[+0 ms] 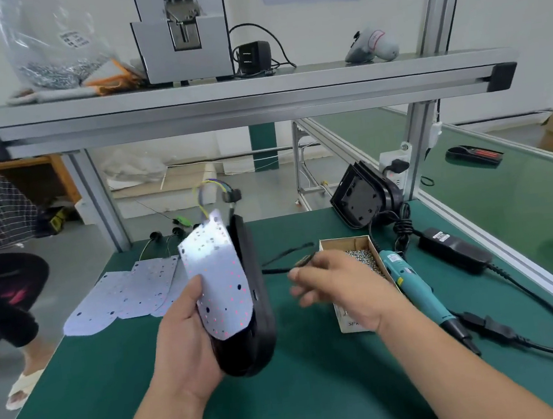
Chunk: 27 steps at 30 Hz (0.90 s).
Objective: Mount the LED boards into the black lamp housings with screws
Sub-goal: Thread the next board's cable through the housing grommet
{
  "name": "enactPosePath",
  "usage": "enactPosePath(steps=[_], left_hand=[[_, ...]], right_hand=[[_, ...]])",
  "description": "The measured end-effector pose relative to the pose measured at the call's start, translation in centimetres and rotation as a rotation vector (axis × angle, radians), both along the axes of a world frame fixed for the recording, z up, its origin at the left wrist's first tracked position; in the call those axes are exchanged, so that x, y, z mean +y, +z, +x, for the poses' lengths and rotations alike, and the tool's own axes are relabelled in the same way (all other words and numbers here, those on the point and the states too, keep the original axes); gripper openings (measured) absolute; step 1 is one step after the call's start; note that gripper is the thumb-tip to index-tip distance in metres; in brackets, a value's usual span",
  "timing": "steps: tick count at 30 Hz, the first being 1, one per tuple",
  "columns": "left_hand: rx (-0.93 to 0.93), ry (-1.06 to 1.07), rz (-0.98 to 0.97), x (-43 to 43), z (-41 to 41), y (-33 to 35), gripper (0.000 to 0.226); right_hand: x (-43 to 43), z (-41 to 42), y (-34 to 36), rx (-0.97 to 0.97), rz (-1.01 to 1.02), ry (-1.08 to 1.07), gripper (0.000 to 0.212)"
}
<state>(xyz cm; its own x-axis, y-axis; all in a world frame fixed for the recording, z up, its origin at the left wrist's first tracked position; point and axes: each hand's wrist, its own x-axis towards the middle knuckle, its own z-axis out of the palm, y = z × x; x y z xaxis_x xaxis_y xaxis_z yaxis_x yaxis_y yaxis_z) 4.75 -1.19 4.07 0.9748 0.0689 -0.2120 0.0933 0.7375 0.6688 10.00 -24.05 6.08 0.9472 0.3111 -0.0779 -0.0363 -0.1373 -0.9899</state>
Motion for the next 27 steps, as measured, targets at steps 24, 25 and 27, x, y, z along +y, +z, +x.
enactPosePath(steps=[24,25,27], left_hand=[[-0.204,-0.072,0.222,-1.8,-1.6,0.7,0.04],[-0.222,-0.053,0.24,-1.9,-1.7,0.8,0.039],[-0.237,-0.037,0.251,-2.0,-1.9,1.1,0.038]], right_hand=[[1.9,0.1,-1.5,-0.614,-0.78,0.024,0.017],[1.9,0.7,-1.6,-0.626,-0.874,0.037,0.018],[2.0,1.6,-1.9,-0.621,-0.992,0.076,0.015]])
